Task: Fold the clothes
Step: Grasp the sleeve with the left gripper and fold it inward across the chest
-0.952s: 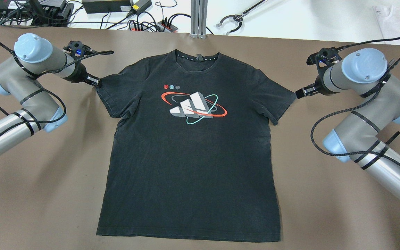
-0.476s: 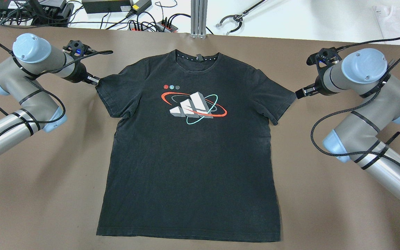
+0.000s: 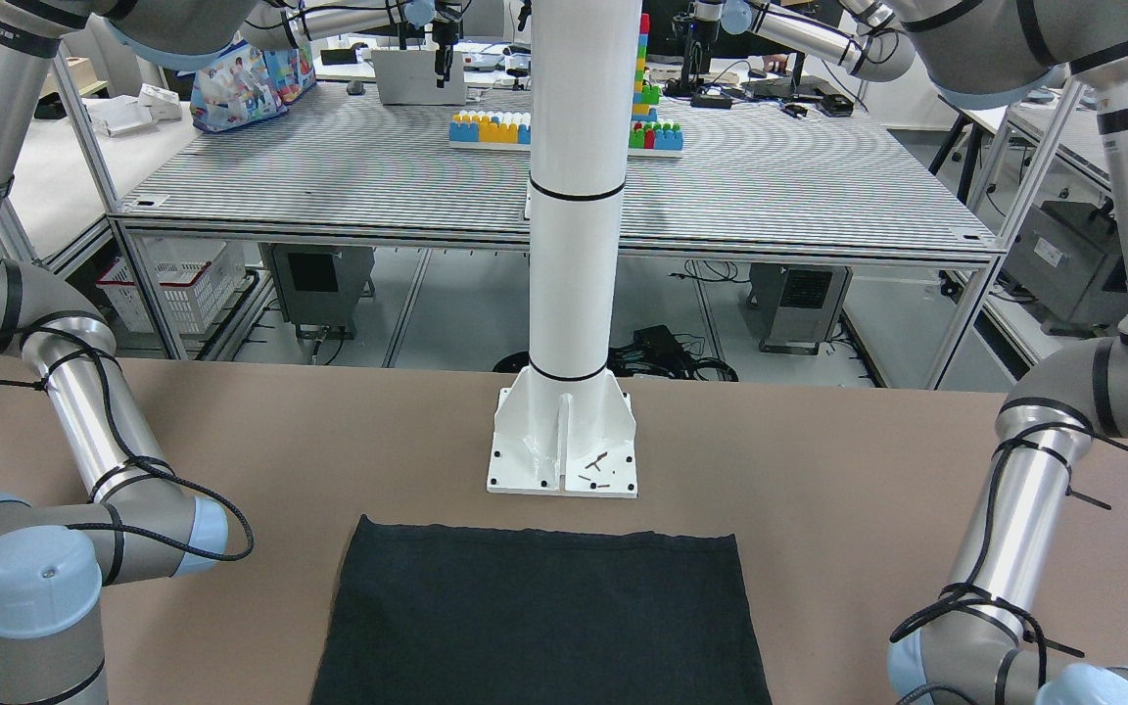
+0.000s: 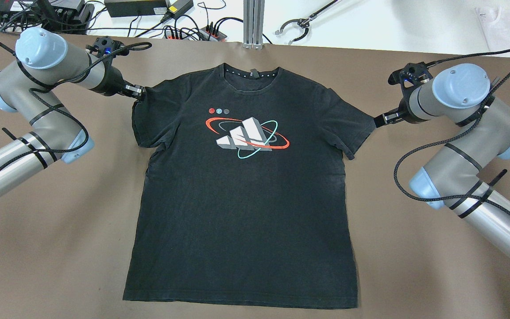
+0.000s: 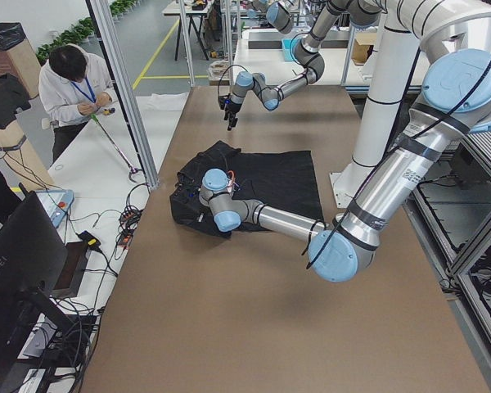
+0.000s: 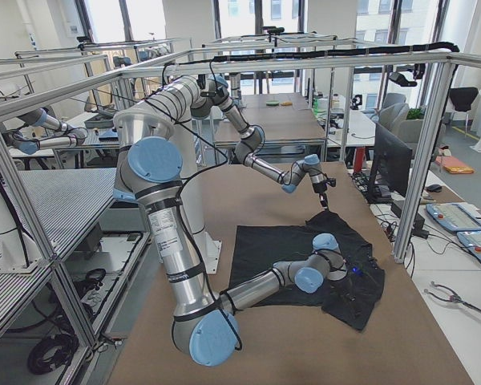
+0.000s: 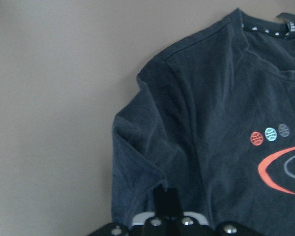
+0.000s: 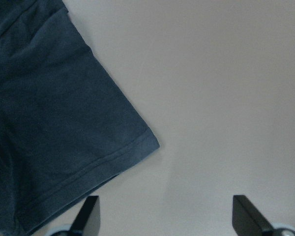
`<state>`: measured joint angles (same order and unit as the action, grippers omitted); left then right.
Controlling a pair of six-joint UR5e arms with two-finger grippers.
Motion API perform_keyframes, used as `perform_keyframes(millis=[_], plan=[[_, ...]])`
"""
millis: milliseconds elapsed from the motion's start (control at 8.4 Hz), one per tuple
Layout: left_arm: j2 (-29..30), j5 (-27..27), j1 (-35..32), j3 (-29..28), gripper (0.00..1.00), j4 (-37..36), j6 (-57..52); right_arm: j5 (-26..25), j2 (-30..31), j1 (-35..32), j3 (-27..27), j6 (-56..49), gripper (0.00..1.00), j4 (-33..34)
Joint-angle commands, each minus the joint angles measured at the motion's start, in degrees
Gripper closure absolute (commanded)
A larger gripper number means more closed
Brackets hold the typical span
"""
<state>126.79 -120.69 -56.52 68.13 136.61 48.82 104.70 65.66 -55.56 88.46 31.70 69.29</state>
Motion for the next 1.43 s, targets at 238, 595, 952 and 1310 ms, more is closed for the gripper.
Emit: perform_keyframes(millis=[238, 595, 952, 1310], plan=[[11.16, 11.94, 9.65, 1.04, 1.00, -9.30, 14.70, 0.07, 0.08, 0.45, 0.31, 1.61, 0.05, -0.04], [13.31, 21.10, 16.08, -2.55, 1.00, -11.28, 16.40, 0.07, 0.17, 0.54, 0.05, 1.61, 0.05, -0.04], [14.98, 21.82, 16.35, -4.41, 1.00, -11.02, 16.31, -0.11, 0.00, 1.33, -0.30, 1.52, 0.05, 0.05], [15.77, 21.82, 16.35, -3.62, 0.00, -10.14, 16.66, -0.37, -0.26, 1.42, -3.19, 1.34, 0.05, -2.04]])
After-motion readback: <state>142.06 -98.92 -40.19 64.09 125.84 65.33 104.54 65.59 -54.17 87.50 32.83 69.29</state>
